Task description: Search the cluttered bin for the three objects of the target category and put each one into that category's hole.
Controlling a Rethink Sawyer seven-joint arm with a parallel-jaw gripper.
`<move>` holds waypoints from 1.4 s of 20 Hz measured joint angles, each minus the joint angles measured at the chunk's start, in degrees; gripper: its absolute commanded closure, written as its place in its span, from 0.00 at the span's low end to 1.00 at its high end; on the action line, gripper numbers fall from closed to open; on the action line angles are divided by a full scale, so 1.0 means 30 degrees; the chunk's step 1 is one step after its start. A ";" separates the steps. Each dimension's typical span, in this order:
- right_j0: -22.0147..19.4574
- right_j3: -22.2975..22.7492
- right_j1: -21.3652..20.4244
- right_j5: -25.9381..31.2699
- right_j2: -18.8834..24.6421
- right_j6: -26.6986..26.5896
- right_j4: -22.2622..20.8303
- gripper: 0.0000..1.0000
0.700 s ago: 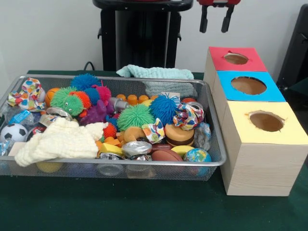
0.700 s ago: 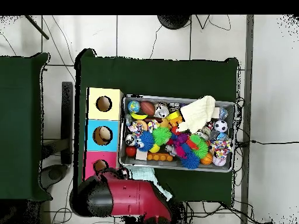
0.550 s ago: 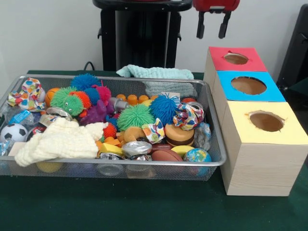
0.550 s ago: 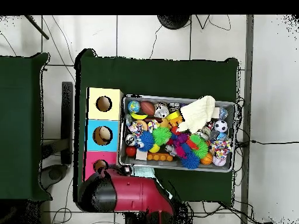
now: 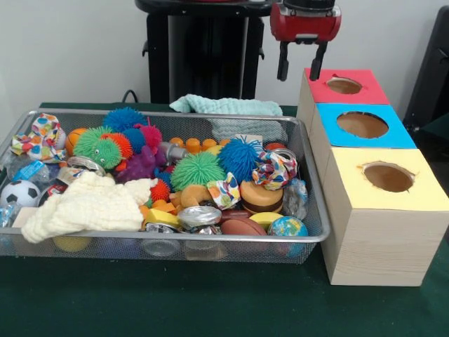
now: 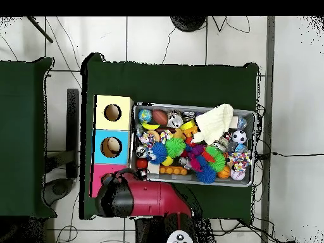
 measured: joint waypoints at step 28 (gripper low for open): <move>0.1532 -0.0356 0.4140 -0.5056 -0.1789 0.0000 -0.0282 0.00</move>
